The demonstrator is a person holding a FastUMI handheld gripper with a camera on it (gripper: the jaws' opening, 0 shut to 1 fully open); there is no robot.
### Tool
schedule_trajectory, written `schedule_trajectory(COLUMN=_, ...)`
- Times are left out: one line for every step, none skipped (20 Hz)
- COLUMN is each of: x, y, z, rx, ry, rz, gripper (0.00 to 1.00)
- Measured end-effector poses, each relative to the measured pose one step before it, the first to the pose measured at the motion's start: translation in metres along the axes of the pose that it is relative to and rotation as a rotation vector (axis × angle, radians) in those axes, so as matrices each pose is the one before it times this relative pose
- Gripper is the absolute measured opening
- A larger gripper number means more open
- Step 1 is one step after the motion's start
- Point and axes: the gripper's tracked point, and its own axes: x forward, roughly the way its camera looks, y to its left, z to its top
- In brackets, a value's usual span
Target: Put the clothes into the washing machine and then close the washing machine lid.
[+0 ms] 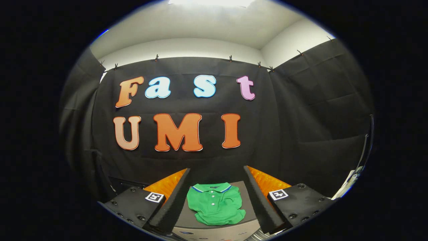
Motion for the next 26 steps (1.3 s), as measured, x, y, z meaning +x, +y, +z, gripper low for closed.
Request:
schedule_trajectory(x=0.00654, y=0.00384, z=-0.00216, rx=-0.00008, ry=0.01895, rz=0.01468, gripper=0.98)
schedule_trajectory(x=0.0084, y=0.00181, z=0.00006, rx=-0.00124, ry=0.01832, rz=0.01065, gripper=0.98)
schedule_trajectory(x=0.00948, y=0.00049, z=-0.00144, rx=-0.00631, ry=0.02032, rz=0.00828, gripper=0.98)
schedule_trajectory(x=0.0091, y=0.00042, z=-0.00319, rx=-0.0092, ry=0.02697, rz=0.00221, gripper=0.98)
schedule_trajectory(x=0.01003, y=0.00063, z=-0.0044, rx=-0.00737, ry=0.03147, rz=0.001, gripper=0.98)
schedule_trajectory(x=0.00927, y=0.00088, z=-0.00429, rx=-0.00178, ry=0.02469, rz=0.00513, gripper=0.99)
schedule_trajectory(x=0.00989, y=0.00436, z=-0.0017, rx=0.00335, ry=0.01801, rz=0.00914, gripper=0.98)
schedule_trajectory(x=0.00719, y=0.00368, z=0.00076, rx=0.00261, ry=0.01586, rz=0.01021, gripper=0.98)
schedule_trajectory(x=0.00807, y=0.00234, z=-0.0008, rx=0.00068, ry=0.01166, rz=0.00776, gripper=0.98)
schedule_trajectory(x=0.00801, y=0.00107, z=-0.00343, rx=-0.0032, ry=0.01218, rz=0.00749, gripper=0.98)
schedule_trajectory(x=0.007, y=0.00163, z=-0.00264, rx=-0.00514, ry=0.01477, rz=0.0061, gripper=0.99)
schedule_trajectory(x=0.00625, y=0.00077, z=-0.00343, rx=-0.00577, ry=0.01574, rz=0.00241, gripper=0.99)
schedule_trajectory(x=0.00741, y=0.00026, z=-0.00628, rx=-0.00272, ry=0.02294, rz=0.00104, gripper=0.99)
schedule_trajectory(x=0.00645, y=0.00037, z=-0.00522, rx=-0.00101, ry=0.02781, rz=0.00274, gripper=0.99)
schedule_trajectory(x=0.00638, y=-0.00083, z=-0.0079, rx=0.00042, ry=0.03111, rz=0.0008, gripper=0.99)
schedule_trajectory(x=0.00751, y=-0.00302, z=-0.00532, rx=0.00528, ry=0.02679, rz=-0.00413, gripper=0.99)
schedule_trajectory(x=0.00564, y=-0.00105, z=-0.00545, rx=0.00428, ry=0.02793, rz=-0.00051, gripper=0.99)
schedule_trajectory(x=0.0063, y=-0.00058, z=-0.00601, rx=0.00443, ry=0.02418, rz=0.00001, gripper=0.99)
schedule_trajectory(x=0.00407, y=-0.0011, z=-0.00511, rx=-0.00017, ry=0.02491, rz=0.00296, gripper=0.99)
schedule_trajectory(x=0.00529, y=-0.00141, z=-0.00645, rx=-0.00583, ry=0.03229, rz=0.00284, gripper=0.99)
schedule_trajectory(x=0.00804, y=-0.00147, z=-0.00646, rx=-0.00602, ry=0.03891, rz=-0.00227, gripper=0.99)
schedule_trajectory(x=0.0076, y=-0.00448, z=-0.00715, rx=-0.00297, ry=0.03737, rz=-0.00241, gripper=0.99)
schedule_trajectory(x=0.00804, y=-0.00362, z=-0.0079, rx=-0.00028, ry=0.03912, rz=0.00229, gripper=0.99)
schedule_trajectory(x=0.00831, y=-0.00174, z=-0.00731, rx=0.00503, ry=0.0362, rz=0.00859, gripper=0.99)
schedule_trajectory(x=0.00817, y=-0.00009, z=-0.00444, rx=0.00411, ry=0.04309, rz=0.00932, gripper=0.99)
schedule_trajectory(x=0.00805, y=0.00084, z=-0.00401, rx=0.00247, ry=0.03757, rz=0.01219, gripper=0.99)
